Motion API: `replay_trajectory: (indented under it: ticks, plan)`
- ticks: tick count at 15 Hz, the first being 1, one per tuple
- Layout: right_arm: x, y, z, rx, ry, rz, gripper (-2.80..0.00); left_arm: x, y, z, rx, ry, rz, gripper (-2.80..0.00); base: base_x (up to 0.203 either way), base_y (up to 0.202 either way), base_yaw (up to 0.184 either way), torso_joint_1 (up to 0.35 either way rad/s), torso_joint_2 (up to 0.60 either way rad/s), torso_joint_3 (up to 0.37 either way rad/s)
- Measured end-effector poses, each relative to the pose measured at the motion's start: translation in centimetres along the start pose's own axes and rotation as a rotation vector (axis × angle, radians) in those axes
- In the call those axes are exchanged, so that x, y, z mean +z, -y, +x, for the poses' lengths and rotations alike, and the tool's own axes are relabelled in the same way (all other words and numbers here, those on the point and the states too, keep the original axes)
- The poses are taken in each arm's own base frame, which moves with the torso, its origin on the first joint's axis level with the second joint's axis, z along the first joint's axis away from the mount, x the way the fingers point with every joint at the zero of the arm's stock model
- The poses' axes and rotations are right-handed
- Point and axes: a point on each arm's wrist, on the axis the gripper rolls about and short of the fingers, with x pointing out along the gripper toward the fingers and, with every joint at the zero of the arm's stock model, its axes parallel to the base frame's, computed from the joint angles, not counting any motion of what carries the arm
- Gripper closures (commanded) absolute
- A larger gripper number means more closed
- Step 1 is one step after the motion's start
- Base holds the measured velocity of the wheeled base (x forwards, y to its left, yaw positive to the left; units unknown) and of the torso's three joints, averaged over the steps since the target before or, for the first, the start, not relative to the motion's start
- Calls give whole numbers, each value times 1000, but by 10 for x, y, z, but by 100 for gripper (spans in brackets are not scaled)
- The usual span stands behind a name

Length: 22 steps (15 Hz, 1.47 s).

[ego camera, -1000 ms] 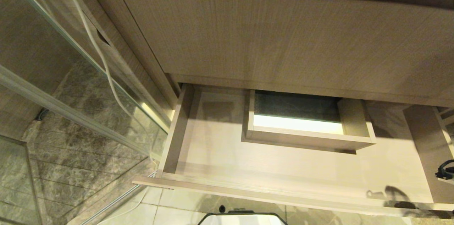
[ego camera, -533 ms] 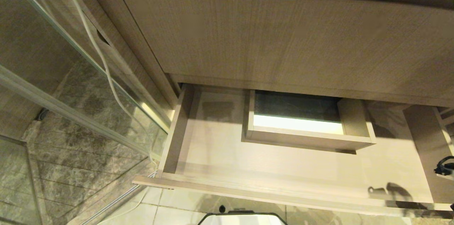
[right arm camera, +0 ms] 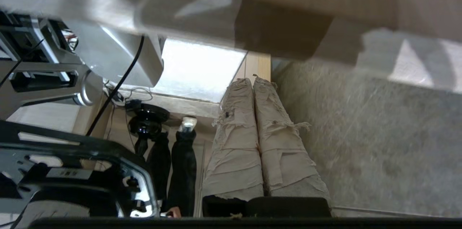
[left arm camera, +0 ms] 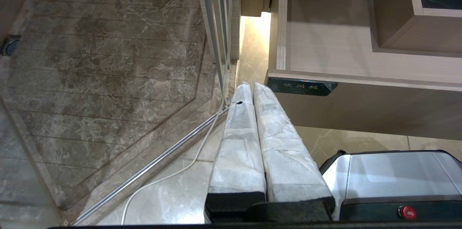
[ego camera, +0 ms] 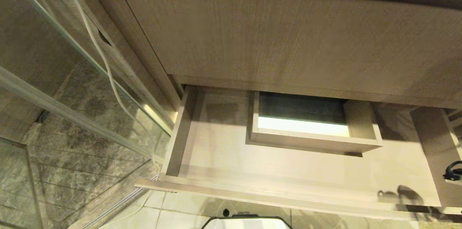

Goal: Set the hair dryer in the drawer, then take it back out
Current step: Close the drawer

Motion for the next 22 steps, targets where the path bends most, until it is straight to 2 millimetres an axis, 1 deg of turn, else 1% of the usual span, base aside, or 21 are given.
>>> replay_trajectory:
  ticks: [6,10,12,14,16,19,20,22]
  plan:
    - [14,16,8,-15,21,-2,0,0,0,0,0,0,0,0,0,0,0,0,0,0]
    - [23,23,2,-19,119,4,0,0,0,0,0,0,0,0,0,0,0,0,0,0]
    - [28,28,-8,-41,245,-2,0,0,0,0,0,0,0,0,0,0,0,0,0,0]
    - [37,36,-21,-80,429,-18,0,0,0,0,0,0,0,0,0,0,0,0,0,0]
    - [51,46,-37,-139,646,-40,0,0,0,0,0,1,0,0,0,0,0,0,0,0]
    - [73,55,-60,-225,920,-83,0,0,0,0,0,0,0,0,0,0,0,0,0,0]
    - [78,56,-66,-235,981,-89,0,0,0,0,-1,0,0,0,0,0,0,0,0,0]
    - [75,52,-68,-189,972,-73,0,0,0,0,-1,0,0,0,0,0,0,0,0,0]
